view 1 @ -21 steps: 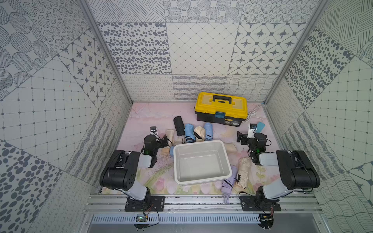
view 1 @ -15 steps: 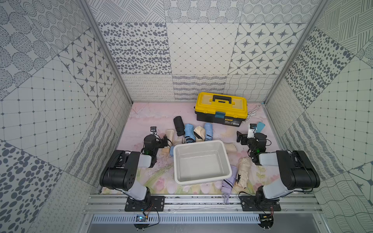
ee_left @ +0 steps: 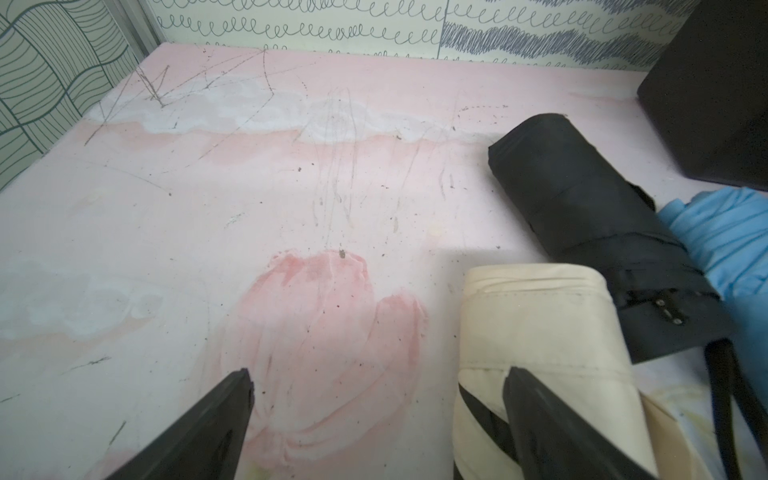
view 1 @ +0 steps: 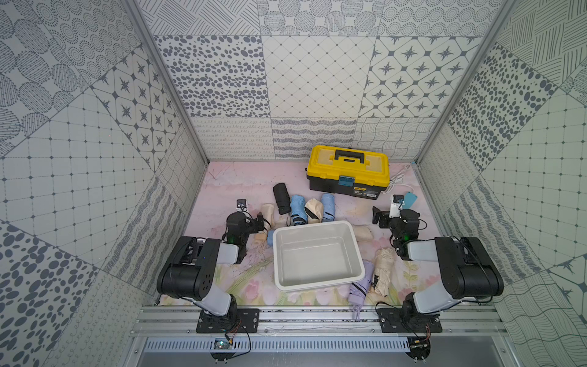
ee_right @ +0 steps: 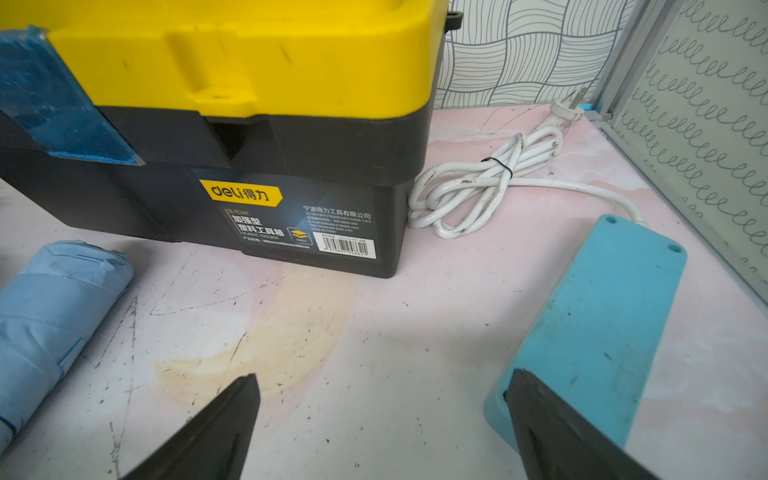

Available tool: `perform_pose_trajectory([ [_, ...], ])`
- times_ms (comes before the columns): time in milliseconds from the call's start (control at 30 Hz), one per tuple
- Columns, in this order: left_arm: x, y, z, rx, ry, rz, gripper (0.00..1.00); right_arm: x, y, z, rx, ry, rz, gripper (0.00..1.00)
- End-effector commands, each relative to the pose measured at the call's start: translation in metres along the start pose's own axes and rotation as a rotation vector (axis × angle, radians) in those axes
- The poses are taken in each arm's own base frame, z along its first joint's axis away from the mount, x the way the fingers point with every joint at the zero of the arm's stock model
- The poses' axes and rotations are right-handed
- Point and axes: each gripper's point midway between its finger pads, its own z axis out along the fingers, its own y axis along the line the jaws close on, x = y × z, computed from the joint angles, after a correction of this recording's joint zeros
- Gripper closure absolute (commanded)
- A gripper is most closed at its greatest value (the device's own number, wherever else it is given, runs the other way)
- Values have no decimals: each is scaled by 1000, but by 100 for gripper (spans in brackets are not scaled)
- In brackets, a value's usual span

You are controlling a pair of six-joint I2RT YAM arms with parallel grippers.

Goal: Put the umbrella into the storage box
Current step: Pick up the umbrella from the center of the board.

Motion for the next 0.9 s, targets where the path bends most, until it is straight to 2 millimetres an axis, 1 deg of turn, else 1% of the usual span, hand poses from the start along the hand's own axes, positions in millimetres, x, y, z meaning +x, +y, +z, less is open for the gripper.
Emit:
perform_pose_trajectory([
  [0, -12, -1, 1, 18, -41, -4, 1, -14, 2, 2, -5, -41, -12, 1],
  [100, -12, -1, 0, 18, -42, -4, 1, -15, 2, 0, -7, -51, -13, 1],
  [167, -17, 1, -4, 7, -59, -10, 1, -23, 3, -9, -6, -84, -12, 1],
  [300, -43, 6, -33, -13, -102, -43, 1, -52, -9, -36, 72, -111, 29, 1],
  [367, -56, 8, -45, -21, -101, -48, 1, -66, -10, -50, 78, -110, 84, 1],
  [433, -69, 12, -53, -44, -107, -57, 1, -71, -12, -65, 95, -102, 173, 1],
  [533, -93, 21, -63, -90, -126, -154, 1, -69, -23, -83, 159, -89, 357, 1],
  [567, -101, 22, -66, -95, -133, -185, 1, -67, -23, -87, 160, -79, 400, 1],
  [600, -110, 23, -68, -101, -133, -219, 1, -66, -19, -93, 138, -64, 425, 1],
  [633, -114, 25, -69, -117, -118, -247, 1, -65, -15, -99, 119, -43, 456, 1],
  [667, -117, 27, -70, -130, -100, -264, 1, -62, -14, -104, 121, -15, 497, 1],
  [767, -115, 28, -71, -159, 12, -288, 1, -49, -10, -127, 155, 131, 605, 3],
  [867, -114, 17, -80, -104, 101, -287, 1, -42, -2, -154, 179, 263, 643, 6],
])
